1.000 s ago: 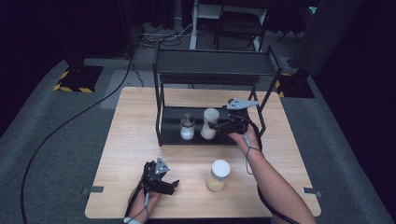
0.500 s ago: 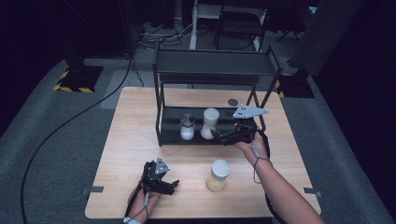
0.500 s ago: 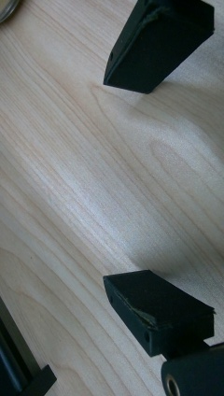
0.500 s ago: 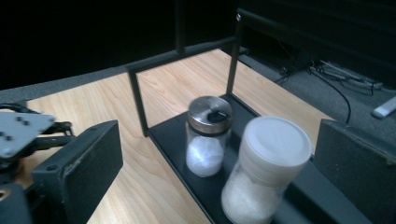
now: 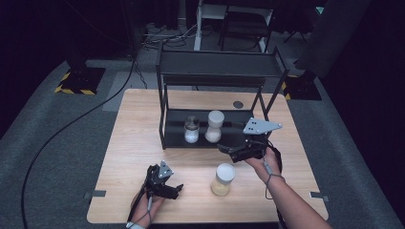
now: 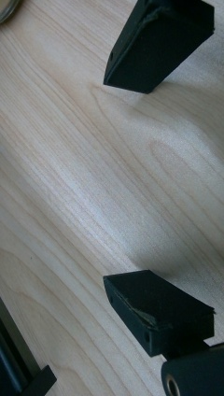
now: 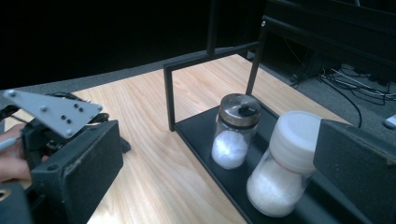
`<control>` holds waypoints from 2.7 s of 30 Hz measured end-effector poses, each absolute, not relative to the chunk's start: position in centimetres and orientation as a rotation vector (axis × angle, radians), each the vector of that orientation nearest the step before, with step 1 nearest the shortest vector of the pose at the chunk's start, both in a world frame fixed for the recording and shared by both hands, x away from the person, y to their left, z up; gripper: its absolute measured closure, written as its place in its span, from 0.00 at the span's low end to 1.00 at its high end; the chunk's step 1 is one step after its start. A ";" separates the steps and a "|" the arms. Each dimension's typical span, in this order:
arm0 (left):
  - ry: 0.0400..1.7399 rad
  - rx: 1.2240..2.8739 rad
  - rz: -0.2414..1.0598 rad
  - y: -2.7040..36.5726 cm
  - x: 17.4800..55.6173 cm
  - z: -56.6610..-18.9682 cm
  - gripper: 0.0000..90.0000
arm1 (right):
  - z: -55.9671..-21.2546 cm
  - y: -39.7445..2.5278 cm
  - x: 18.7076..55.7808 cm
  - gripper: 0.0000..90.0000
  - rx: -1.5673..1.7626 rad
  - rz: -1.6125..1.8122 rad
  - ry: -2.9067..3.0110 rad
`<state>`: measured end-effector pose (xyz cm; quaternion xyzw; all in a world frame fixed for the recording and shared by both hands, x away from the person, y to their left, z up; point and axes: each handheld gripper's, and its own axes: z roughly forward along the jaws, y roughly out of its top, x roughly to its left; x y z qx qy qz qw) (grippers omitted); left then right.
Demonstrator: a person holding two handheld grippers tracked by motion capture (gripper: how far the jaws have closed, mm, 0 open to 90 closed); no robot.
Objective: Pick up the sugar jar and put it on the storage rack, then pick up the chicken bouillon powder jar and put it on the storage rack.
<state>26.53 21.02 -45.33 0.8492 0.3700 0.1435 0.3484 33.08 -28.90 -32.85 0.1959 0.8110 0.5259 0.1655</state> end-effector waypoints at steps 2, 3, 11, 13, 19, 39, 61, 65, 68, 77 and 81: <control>0.959 2.202 0.373 21.0 26.5 -45.3 0.07 | -33.0 -29.1 32.7 0.01 0.559 1.505 2.312; 0.959 2.201 0.373 21.0 26.5 -45.3 0.07 | -33.0 -29.2 32.5 0.01 0.557 1.507 2.312; 0.959 2.201 0.372 21.0 26.5 -45.3 0.07 | -33.7 -29.8 31.2 0.01 0.538 1.531 2.331; 0.960 2.202 0.371 21.0 26.5 -45.3 0.07 | -34.1 -30.1 30.9 0.01 0.539 1.544 2.328; 0.959 2.202 0.372 21.0 26.5 -45.3 0.07 | -35.0 -30.4 30.1 0.01 0.542 1.557 2.328; 0.957 2.203 0.371 21.0 26.5 -45.3 0.07 | -38.9 -30.1 28.9 0.01 0.537 1.530 2.385; 0.957 2.203 0.371 21.0 26.5 -45.3 0.07 | -41.5 -29.8 29.2 0.09 0.546 1.498 2.473; 0.957 2.203 0.371 21.0 26.5 -45.3 0.07 | -41.9 -29.8 29.3 0.16 0.549 1.500 2.489; 0.957 2.203 0.372 21.0 26.5 -45.3 0.07 | -42.2 -29.7 29.4 0.24 0.544 1.498 2.502; 0.957 2.203 0.371 21.0 26.5 -45.3 0.07 | -42.0 -29.9 29.3 0.37 0.548 1.495 2.499; 0.957 2.203 0.371 21.0 26.5 -45.3 0.07 | -41.7 -29.8 29.3 0.37 0.553 1.485 2.503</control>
